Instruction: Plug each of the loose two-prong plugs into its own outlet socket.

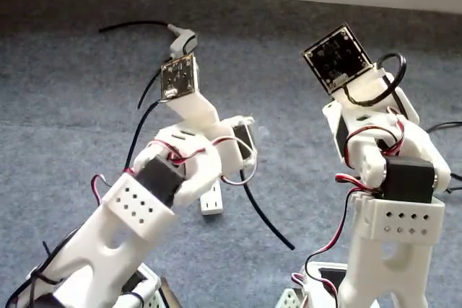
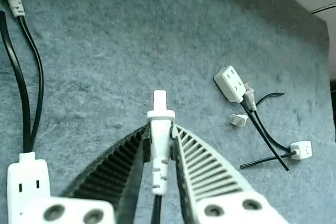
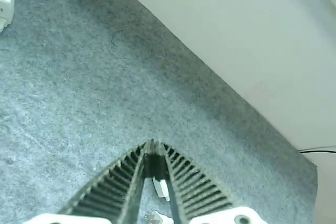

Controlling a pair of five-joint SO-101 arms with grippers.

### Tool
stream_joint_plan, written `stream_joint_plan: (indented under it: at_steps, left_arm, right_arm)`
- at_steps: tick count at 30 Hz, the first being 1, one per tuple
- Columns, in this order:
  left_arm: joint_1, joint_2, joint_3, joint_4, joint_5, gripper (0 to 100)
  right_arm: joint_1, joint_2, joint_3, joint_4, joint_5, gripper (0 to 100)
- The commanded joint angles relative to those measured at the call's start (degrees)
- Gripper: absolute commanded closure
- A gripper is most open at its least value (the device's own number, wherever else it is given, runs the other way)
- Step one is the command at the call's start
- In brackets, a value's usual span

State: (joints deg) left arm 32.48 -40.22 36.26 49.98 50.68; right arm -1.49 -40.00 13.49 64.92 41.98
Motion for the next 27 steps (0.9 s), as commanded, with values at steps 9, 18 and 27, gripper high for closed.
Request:
stream_joint_plan:
  at_steps: [9, 18, 27]
  left_arm:
    - [4.2, -29.4, 25.2, -24.4, -6.3, 99]
    - [6.2, -40.4, 53.3, -68.7, -16.9, 99]
    - [9.2, -40.4, 53.9, -66.7, -17.2, 99]
  right_arm:
    - [-5.4, -0.7, -2.3, -1.5, 0.0, 99.1]
    - [-7.1, -0.8, -2.9, -1.8, -5.5, 99.1]
    - [-20.2, -12.2, -0.5, -0.5, -7.3, 99.1]
